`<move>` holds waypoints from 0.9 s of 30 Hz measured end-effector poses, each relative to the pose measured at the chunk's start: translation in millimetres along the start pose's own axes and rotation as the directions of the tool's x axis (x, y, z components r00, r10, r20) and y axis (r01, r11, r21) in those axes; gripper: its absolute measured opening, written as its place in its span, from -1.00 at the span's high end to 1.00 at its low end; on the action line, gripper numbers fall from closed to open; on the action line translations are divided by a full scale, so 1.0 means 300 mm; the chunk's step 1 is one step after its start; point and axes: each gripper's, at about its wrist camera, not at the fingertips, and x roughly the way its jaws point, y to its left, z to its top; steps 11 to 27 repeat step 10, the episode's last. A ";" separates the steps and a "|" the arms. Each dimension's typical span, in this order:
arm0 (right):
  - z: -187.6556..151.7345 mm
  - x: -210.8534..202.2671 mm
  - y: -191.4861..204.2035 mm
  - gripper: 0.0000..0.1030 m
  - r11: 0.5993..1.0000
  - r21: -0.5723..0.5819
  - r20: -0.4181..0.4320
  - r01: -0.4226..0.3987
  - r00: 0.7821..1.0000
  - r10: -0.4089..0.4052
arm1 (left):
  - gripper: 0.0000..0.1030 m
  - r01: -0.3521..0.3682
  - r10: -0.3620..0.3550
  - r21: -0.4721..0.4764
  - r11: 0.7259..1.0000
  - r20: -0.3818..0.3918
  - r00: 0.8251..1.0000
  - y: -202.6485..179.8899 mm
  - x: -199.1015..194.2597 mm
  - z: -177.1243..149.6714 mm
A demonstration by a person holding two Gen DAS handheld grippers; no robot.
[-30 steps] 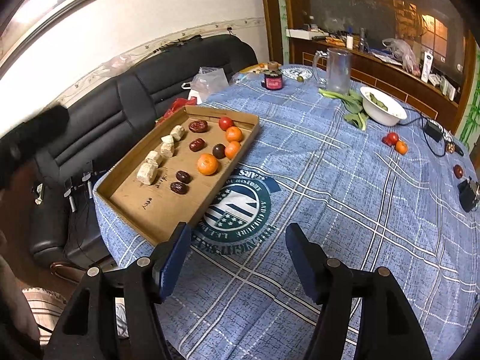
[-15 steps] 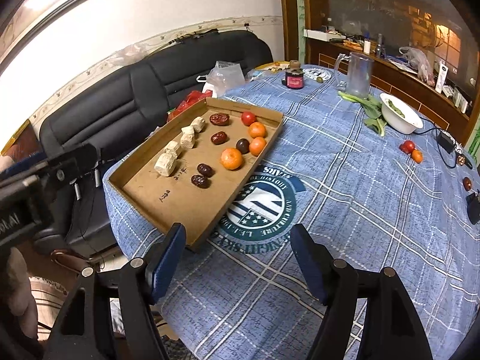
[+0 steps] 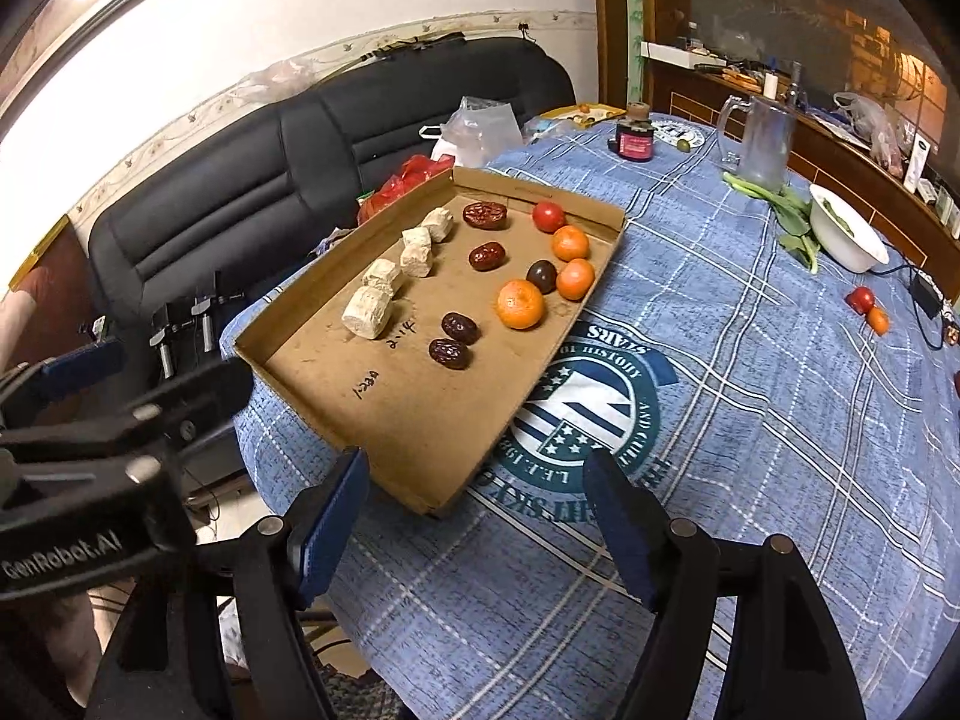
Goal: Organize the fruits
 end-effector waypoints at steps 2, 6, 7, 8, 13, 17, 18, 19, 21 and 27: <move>0.004 0.019 0.004 -0.54 1.000 0.004 -0.011 -0.005 1.000 0.005 | -1.00 0.012 -0.012 -0.002 1.000 -0.022 1.000 0.007 0.027 0.005; 0.002 0.073 0.017 -0.56 1.000 0.003 -0.059 -0.031 0.998 0.031 | -1.00 0.021 -0.021 0.000 1.000 -0.043 0.999 0.014 0.066 0.017; 0.000 0.083 0.018 -0.56 0.999 0.001 -0.067 -0.032 0.997 0.032 | -1.00 0.027 -0.027 0.002 1.000 -0.048 0.998 0.012 0.076 0.023; -0.002 0.091 0.018 -0.56 1.000 -0.001 -0.074 -0.030 0.997 0.029 | -1.00 0.035 -0.035 0.007 0.999 -0.057 0.998 0.007 0.088 0.027; -0.006 0.106 0.003 -0.56 1.000 0.009 -0.084 -0.015 0.996 0.016 | -1.00 0.055 -0.053 0.030 0.998 -0.079 0.996 -0.017 0.112 0.034; -0.006 0.106 0.003 -0.56 1.000 0.009 -0.084 -0.015 0.996 0.016 | -1.00 0.055 -0.053 0.030 0.998 -0.079 0.996 -0.017 0.112 0.034; -0.006 0.106 0.003 -0.56 1.000 0.009 -0.084 -0.015 0.996 0.016 | -1.00 0.055 -0.053 0.030 0.998 -0.079 0.996 -0.017 0.112 0.034; -0.006 0.106 0.003 -0.56 1.000 0.009 -0.084 -0.015 0.996 0.016 | -1.00 0.055 -0.053 0.030 0.998 -0.079 0.996 -0.017 0.112 0.034; -0.006 0.106 0.003 -0.56 1.000 0.009 -0.084 -0.015 0.996 0.016 | -1.00 0.055 -0.053 0.030 0.998 -0.079 0.996 -0.017 0.112 0.034; -0.006 0.106 0.003 -0.56 1.000 0.009 -0.084 -0.015 0.996 0.016 | -1.00 0.055 -0.053 0.030 0.998 -0.079 0.996 -0.017 0.112 0.034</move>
